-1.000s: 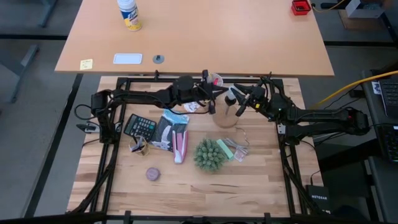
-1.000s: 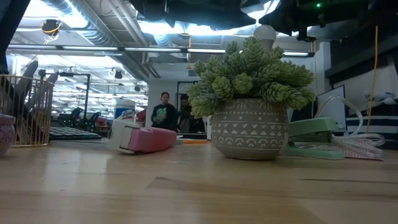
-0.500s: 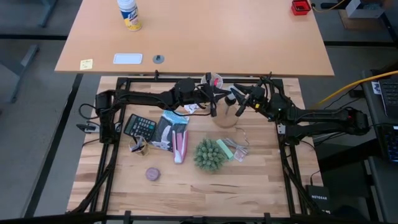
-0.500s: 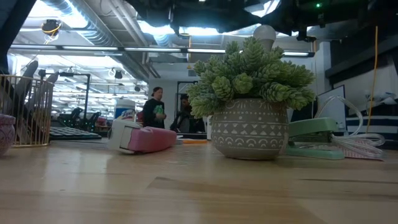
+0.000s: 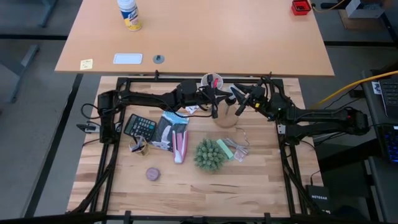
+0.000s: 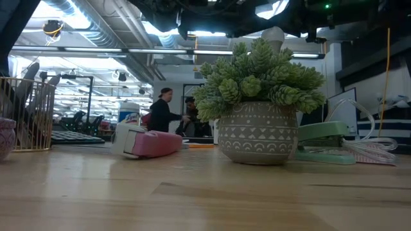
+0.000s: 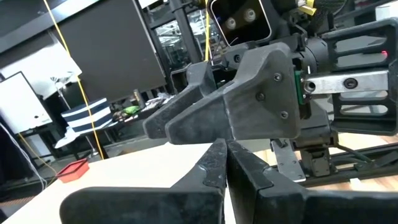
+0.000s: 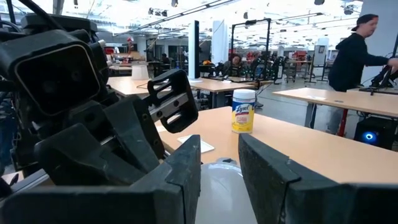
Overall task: Screw lightbulb
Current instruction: Insert the lightbulb into the lamp
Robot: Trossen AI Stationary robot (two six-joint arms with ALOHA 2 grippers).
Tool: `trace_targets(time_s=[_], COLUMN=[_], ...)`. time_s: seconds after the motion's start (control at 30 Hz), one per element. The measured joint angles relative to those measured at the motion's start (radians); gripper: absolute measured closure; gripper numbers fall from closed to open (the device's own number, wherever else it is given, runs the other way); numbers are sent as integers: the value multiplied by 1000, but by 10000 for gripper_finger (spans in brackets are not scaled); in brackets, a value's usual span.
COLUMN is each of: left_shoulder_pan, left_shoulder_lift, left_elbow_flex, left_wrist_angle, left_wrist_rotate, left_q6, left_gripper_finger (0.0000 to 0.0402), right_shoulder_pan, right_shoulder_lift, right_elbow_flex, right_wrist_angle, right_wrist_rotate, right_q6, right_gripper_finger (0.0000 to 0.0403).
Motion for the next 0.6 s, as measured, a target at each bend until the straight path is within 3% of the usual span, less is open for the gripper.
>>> trace_targets(time_s=[0.6], left_shoulder_pan=[1], left_shoulder_lift=[1], left_elbow_flex=[0], left_wrist_angle=[-8], left_wrist_rotate=[-6], left_q6=[-5], left_gripper_finger=[397], right_shoulder_pan=[0], right_shoulder_lift=[-22], right_elbow_flex=[0], right_wrist_angle=[5], right_wrist_rotate=[-1], right_q6=[0], right_gripper_finger=[290])
